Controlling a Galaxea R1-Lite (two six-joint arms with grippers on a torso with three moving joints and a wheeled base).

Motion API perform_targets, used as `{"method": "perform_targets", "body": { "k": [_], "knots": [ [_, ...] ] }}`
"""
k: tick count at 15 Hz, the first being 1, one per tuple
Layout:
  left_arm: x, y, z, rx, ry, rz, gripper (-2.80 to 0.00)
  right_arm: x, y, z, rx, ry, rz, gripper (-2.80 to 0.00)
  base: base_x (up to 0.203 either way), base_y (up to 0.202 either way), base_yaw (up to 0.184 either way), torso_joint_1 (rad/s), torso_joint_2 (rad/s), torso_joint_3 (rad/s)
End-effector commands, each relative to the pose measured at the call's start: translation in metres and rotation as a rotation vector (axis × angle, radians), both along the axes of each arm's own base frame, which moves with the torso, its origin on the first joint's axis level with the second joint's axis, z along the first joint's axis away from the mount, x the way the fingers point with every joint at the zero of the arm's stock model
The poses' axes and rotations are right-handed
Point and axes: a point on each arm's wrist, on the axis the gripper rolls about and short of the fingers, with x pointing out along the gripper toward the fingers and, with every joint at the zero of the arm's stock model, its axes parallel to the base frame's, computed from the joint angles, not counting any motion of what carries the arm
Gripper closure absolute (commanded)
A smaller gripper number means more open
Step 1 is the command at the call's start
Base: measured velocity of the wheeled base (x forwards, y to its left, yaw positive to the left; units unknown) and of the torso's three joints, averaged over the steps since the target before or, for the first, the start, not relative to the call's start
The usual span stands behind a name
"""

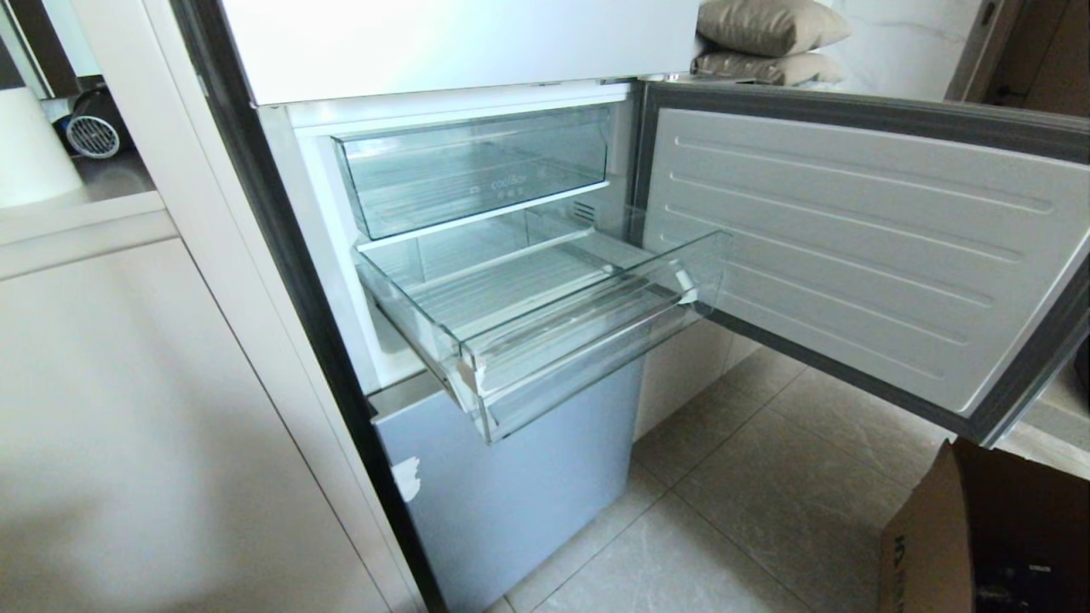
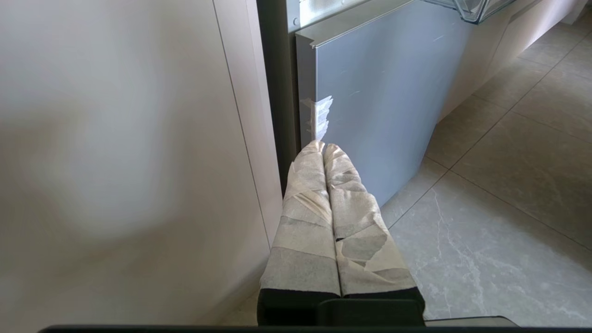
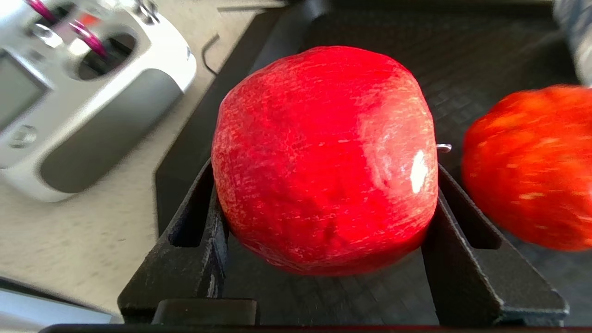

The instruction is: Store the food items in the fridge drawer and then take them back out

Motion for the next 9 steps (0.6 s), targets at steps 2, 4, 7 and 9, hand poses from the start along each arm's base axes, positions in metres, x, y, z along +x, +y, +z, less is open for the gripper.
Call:
{"method": "perform_targets", "body": {
  "k": [2, 4, 7, 9],
  "knots": [
    [0.0, 0.0, 0.0, 0.0, 0.0, 0.0, 0.0, 0.004, -0.005, -0.01, 0.014, 0.015, -0.012, -2.8, 0.0, 0.0, 0.0, 0.0, 0.0, 0.0],
    [0.0, 0.0, 0.0, 0.0, 0.0, 0.001, 0.0, 0.003, -0.005, -0.006, 0.001, 0.008, -0.04, -2.8, 0.0, 0.0, 0.0, 0.0, 0.0, 0.0],
    [0.0, 0.0, 0.0, 0.0, 0.0, 0.001, 0.0, -0.002, -0.001, 0.009, -0.022, -0.019, -0.046, -2.8, 0.0, 0.0, 0.0, 0.0, 0.0, 0.0],
    [0.0, 0.0, 0.0, 0.0, 0.0, 0.001, 0.0, -0.01, 0.009, 0.022, -0.034, -0.036, -0.045, -2.8, 0.0, 0.0, 0.0, 0.0, 0.0, 0.0]
  ]
}}
